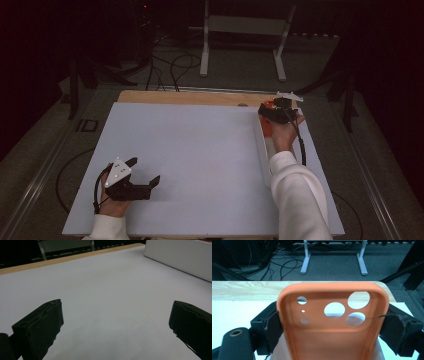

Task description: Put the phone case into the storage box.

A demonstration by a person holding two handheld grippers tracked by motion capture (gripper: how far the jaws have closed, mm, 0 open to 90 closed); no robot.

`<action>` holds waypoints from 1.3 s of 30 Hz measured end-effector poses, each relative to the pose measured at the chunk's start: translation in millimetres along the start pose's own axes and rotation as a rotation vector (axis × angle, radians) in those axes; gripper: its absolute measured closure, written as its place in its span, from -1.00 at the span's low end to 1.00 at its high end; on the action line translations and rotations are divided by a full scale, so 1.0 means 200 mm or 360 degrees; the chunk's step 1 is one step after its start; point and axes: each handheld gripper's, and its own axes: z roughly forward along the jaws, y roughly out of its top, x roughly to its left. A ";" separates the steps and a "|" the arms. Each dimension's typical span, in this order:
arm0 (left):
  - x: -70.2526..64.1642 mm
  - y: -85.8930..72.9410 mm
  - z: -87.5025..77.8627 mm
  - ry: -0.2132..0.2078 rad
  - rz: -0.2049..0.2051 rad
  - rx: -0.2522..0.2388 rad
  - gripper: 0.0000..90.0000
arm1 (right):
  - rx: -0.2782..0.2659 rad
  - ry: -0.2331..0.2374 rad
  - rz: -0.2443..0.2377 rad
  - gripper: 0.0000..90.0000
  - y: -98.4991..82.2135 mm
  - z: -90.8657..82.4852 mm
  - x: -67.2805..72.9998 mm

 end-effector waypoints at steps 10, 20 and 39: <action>0.00 0.00 0.00 -0.0002 0.0001 -0.0002 -1.00 | -0.0056 0.0035 0.0006 -0.80 0.01 -0.02 0.00; 0.00 0.00 0.00 -0.0003 0.0000 -0.0002 -1.00 | -0.0081 0.0051 0.0007 -0.80 0.02 -0.05 -0.01; 0.00 0.00 0.00 -0.0007 -0.0002 -0.0002 -1.00 | -0.0079 0.0202 -0.0071 -0.80 0.05 -0.14 0.02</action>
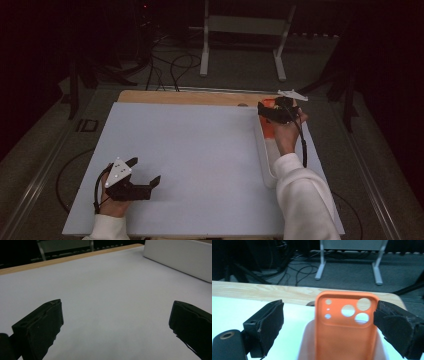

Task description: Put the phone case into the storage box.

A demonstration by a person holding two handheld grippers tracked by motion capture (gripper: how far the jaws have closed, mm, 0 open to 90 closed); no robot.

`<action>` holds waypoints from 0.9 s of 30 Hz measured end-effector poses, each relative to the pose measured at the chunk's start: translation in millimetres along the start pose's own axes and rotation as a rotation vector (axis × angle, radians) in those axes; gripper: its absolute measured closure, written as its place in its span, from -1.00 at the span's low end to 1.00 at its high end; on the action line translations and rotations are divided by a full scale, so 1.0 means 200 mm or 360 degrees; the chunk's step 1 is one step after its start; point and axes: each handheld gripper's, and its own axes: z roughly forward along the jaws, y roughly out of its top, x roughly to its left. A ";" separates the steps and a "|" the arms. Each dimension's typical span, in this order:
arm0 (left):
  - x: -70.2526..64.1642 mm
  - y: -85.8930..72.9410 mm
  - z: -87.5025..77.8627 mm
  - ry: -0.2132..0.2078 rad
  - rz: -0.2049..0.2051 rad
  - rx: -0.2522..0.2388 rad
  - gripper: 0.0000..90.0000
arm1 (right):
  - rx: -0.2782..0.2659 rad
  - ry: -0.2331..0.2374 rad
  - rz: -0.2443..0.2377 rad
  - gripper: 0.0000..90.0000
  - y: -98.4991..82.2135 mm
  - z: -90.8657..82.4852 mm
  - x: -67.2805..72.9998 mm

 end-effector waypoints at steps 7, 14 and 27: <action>0.00 0.00 0.00 -0.0002 0.0002 0.0001 -1.00 | 0.0018 0.0078 -0.0038 -0.80 0.00 -0.03 0.03; 0.00 0.00 0.00 -0.0002 0.0001 0.0001 -1.00 | 0.0010 0.0128 -0.0030 -0.80 -0.02 -0.07 0.05; 0.00 0.00 0.00 0.0000 -0.0003 0.0002 -1.00 | 0.0022 0.0224 -0.0053 -0.81 -0.03 -0.17 0.07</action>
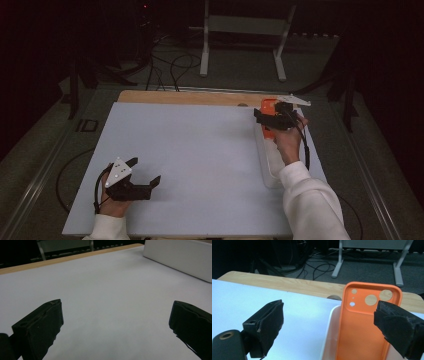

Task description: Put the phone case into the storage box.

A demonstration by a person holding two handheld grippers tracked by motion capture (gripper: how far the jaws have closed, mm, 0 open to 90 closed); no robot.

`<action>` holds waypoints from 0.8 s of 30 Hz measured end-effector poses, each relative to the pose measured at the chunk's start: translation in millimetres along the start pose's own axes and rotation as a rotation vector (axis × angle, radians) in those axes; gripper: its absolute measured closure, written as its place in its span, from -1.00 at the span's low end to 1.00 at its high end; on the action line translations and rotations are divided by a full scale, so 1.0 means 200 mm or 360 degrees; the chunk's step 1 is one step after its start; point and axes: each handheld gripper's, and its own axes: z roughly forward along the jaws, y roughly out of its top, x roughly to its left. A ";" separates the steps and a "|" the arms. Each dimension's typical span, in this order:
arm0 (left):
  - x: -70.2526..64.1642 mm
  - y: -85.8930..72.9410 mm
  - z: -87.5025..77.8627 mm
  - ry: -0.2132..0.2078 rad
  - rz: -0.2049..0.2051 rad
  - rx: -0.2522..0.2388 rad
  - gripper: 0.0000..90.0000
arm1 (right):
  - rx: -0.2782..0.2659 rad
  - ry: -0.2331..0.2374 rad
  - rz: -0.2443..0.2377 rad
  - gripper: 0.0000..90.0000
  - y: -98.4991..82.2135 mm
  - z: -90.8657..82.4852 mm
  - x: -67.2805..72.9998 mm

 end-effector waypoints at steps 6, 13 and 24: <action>0.00 0.00 0.00 0.0000 -0.0003 0.0000 -1.00 | -0.0003 0.0062 0.0001 -0.81 -0.02 -0.05 0.02; 0.00 0.00 0.00 -0.0002 -0.0001 -0.0001 -1.00 | -0.0026 0.0136 -0.0012 -0.81 -0.06 -0.11 0.06; -0.01 0.00 0.01 -0.0002 -0.0004 0.0003 -1.00 | -0.0053 0.0244 -0.0037 -0.81 -0.09 -0.22 0.12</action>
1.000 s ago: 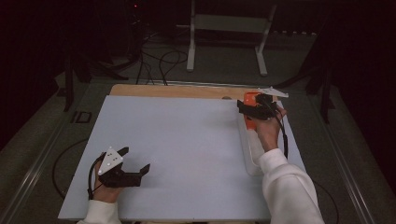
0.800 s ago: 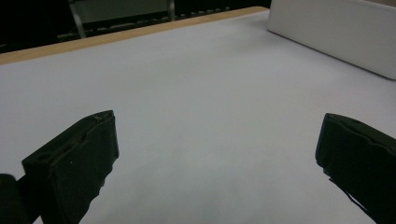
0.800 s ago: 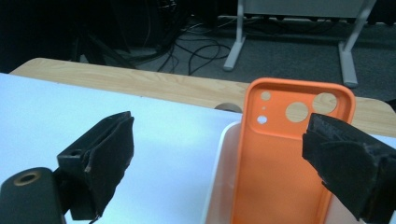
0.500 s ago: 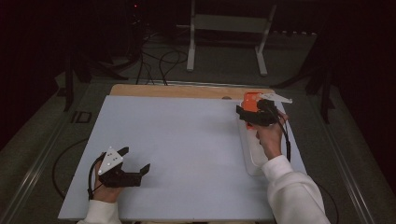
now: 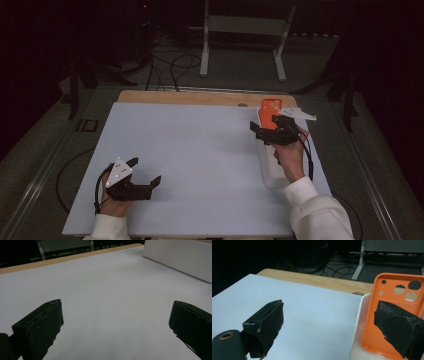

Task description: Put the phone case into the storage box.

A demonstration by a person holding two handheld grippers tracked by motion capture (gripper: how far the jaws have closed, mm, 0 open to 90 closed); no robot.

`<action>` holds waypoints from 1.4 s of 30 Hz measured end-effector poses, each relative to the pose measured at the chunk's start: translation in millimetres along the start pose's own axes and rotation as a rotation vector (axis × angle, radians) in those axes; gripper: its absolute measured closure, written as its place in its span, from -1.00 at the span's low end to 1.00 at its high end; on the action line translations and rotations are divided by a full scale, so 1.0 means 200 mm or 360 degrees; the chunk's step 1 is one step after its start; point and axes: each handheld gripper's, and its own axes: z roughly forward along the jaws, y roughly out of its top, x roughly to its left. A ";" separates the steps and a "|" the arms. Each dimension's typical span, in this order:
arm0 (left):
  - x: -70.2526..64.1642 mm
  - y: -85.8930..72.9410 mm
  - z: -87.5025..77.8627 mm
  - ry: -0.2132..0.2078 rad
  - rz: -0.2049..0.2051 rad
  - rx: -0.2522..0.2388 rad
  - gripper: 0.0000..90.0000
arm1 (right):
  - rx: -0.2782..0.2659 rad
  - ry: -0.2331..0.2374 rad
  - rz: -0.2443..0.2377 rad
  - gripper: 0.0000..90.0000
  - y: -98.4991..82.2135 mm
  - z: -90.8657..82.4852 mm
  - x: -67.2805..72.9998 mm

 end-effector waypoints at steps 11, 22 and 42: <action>0.00 0.00 0.00 -0.0007 -0.0002 0.0000 -1.00 | -0.0017 0.0139 -0.0076 -0.82 -0.05 -0.07 0.07; 0.01 0.01 -0.01 -0.0007 -0.0010 -0.0010 -1.00 | -0.0057 0.0247 -0.0140 -0.82 -0.12 -0.14 0.11; 0.02 0.02 -0.03 -0.0006 -0.0006 -0.0028 -1.00 | -0.0135 0.0318 -0.0237 -0.82 -0.29 -0.26 0.14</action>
